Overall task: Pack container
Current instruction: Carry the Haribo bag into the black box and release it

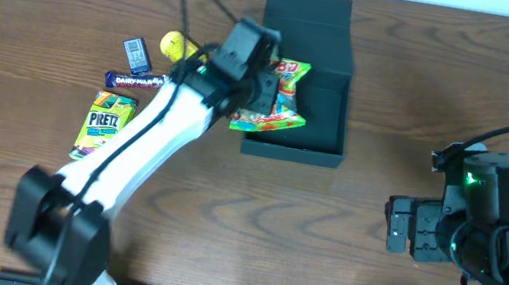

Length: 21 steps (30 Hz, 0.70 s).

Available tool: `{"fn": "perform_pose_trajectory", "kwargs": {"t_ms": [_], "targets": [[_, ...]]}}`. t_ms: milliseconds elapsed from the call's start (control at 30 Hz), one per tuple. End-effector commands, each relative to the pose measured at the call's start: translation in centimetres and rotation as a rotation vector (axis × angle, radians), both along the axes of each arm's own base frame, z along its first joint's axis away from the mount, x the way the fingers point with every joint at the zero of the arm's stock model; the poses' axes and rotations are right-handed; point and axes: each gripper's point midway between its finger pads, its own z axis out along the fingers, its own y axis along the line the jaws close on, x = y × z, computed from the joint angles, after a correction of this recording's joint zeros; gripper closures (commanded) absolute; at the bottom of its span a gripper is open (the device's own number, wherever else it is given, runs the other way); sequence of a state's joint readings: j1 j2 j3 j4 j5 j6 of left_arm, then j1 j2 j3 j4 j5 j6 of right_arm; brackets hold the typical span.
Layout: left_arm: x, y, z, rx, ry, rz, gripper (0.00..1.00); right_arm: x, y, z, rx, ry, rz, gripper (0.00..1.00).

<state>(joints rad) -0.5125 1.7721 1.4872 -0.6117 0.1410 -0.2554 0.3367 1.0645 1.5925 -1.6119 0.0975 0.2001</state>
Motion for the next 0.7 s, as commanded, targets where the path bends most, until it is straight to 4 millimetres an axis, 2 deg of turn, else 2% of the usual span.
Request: {"fn": "perform_pose_trajectory", "kwargs": {"t_ms": [0,167,267,533,667], "targets": [[1.6,-1.5,0.1,0.024,0.008,-0.059,0.95,0.0,-0.2,0.3,-0.003,-0.011,0.004,0.01],[1.9,-3.0,-2.9,0.043,0.115,-0.138,0.95,0.0,-0.2,0.3,-0.003,-0.011,0.004,0.01],[2.1,-3.9,-4.0,0.0,0.155,-0.117,0.95,0.0,-0.2,0.3,-0.003,-0.01,0.004,0.01],[1.9,-4.5,-4.1,-0.094,0.237,0.008,0.95,0.0,-0.2,0.3,-0.003,-0.011,0.004,0.01],[2.5,-4.5,-4.2,-0.099,0.222,0.01,0.95,0.0,-0.2,0.3,-0.003,-0.011,0.004,0.01]]}}
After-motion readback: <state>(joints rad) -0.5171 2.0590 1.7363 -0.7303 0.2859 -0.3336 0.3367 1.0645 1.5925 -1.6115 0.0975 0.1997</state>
